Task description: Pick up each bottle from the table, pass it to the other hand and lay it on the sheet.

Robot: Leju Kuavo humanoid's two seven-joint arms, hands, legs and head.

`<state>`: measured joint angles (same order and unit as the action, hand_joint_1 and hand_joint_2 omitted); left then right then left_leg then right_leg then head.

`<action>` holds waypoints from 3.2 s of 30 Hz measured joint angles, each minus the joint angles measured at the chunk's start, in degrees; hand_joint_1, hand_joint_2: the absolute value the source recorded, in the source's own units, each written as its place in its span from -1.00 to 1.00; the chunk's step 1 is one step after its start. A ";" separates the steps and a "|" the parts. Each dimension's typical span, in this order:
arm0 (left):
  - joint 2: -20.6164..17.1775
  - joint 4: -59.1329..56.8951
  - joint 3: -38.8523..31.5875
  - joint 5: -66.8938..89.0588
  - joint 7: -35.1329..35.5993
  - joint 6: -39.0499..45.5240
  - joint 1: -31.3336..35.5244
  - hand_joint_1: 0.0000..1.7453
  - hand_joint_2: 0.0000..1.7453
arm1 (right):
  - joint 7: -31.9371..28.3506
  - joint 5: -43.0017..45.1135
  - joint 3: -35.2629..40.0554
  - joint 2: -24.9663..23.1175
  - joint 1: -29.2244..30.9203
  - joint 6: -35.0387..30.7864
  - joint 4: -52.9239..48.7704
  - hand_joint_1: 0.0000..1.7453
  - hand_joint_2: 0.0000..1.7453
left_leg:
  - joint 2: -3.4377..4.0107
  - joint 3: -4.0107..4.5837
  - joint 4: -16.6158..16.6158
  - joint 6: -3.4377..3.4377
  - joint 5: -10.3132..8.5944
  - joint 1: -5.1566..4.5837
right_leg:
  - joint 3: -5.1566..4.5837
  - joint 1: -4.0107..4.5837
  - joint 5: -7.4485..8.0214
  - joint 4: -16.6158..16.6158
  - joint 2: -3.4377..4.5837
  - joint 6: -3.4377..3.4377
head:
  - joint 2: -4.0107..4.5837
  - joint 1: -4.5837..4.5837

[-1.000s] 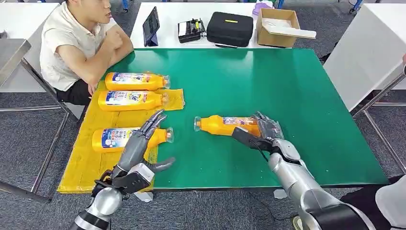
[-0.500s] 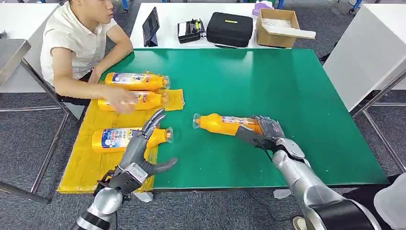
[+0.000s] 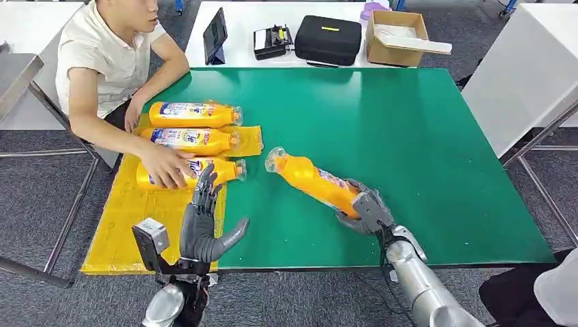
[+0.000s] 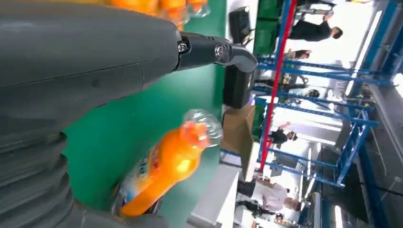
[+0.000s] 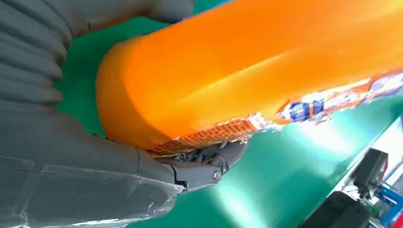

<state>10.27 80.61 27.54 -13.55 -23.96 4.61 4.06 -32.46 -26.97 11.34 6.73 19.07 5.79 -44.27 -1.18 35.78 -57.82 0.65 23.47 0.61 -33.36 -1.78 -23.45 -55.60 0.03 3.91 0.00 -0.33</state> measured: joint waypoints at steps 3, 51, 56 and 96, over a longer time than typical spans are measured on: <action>0.31 0.00 -0.09 -1.36 0.51 -0.18 -0.38 -1.00 1.00 | -0.07 0.99 -0.11 -0.07 -1.67 0.00 -2.84 1.00 1.00 | 0.01 0.06 0.00 0.00 0.00 0.00 | -0.06 -0.01 0.00 0.00 0.00 0.00 | 0.00 0.00; 0.94 -10.86 4.02 -13.42 6.01 -2.38 6.08 -1.00 1.00 | -1.44 5.73 21.75 -12.76 -1.13 -7.63 -10.29 1.00 1.00 | 0.03 0.34 0.01 0.03 -0.08 0.00 | -0.37 -0.02 0.02 -0.03 0.01 -0.01 | 0.00 0.02; 1.27 -10.10 2.88 -17.75 6.95 -0.76 6.16 -1.00 1.00 | -1.51 6.32 22.54 -12.85 -1.42 -7.82 -9.52 1.00 1.00 | 0.02 0.34 0.01 0.03 -0.08 0.00 | -0.37 -0.01 0.02 -0.04 0.01 -0.02 | 0.00 0.02; 2.60 -4.59 0.66 -16.36 -2.54 8.57 5.49 1.00 1.00 | -1.42 10.19 26.62 -16.15 -0.47 -7.15 -4.15 -1.00 1.00 | 0.03 0.37 0.01 0.03 -0.08 0.00 | -0.42 -0.02 0.02 -0.04 0.01 -0.02 | 0.00 0.04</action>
<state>12.87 76.02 28.20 -29.91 -26.49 13.18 9.55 -33.88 -16.79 37.97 -9.42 18.60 -1.35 -48.41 -1.15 36.15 -57.81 0.68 23.39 0.61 -33.78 -1.80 -23.43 -55.63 0.04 3.89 0.00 -0.28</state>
